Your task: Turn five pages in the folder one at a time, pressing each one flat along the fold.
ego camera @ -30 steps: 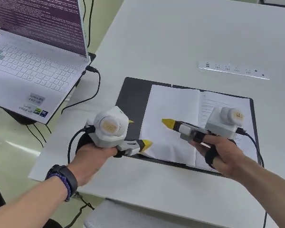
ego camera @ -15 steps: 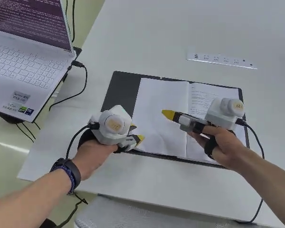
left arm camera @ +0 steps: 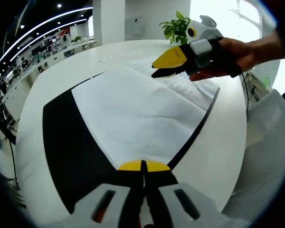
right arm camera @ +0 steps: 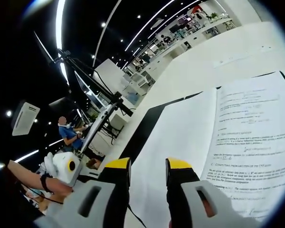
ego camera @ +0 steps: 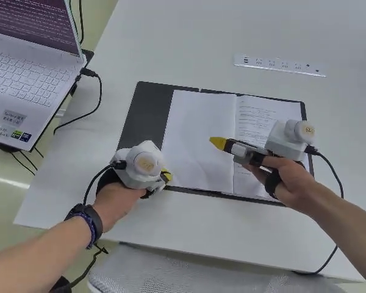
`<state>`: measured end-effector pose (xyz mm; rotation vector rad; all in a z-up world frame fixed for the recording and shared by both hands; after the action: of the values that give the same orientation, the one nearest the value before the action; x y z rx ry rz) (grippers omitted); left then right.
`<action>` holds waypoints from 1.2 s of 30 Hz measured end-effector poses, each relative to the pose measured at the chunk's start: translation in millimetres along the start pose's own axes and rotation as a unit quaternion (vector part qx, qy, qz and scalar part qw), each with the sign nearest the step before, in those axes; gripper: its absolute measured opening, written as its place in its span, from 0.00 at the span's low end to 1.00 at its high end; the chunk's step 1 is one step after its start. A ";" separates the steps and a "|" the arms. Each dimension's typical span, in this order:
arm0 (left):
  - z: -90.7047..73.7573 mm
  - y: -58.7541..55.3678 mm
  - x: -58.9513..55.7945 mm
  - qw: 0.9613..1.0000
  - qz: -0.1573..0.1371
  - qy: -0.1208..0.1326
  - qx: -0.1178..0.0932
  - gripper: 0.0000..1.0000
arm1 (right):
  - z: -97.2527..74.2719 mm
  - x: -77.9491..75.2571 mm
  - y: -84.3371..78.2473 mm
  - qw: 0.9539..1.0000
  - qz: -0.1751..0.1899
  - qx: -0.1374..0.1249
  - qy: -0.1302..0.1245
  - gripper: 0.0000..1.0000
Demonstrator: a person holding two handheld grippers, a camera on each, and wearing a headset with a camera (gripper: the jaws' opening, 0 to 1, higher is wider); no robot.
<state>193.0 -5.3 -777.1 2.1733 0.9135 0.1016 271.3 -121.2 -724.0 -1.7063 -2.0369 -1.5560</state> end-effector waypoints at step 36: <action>-0.1 -1.8 2.0 1.000 -0.025 0.006 0.001 0.00 | 24.4 -54.9 25.0 0.998 0.010 -0.022 -0.056 0.00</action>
<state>193.4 -3.1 -778.7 2.1519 0.9756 0.0896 324.1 -145.7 -753.1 -1.8630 -2.0442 -1.5434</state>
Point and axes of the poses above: the centre of the closed fingertips' face, and the gripper's own axes: z roughly forward along the fingers, x roughly to its left, y roughly out of its top, the point moved 2 cm from there along -z, roughly backward along the fingers, and after that the axes turned 11 degrees about -y, right-handed, at the moved point
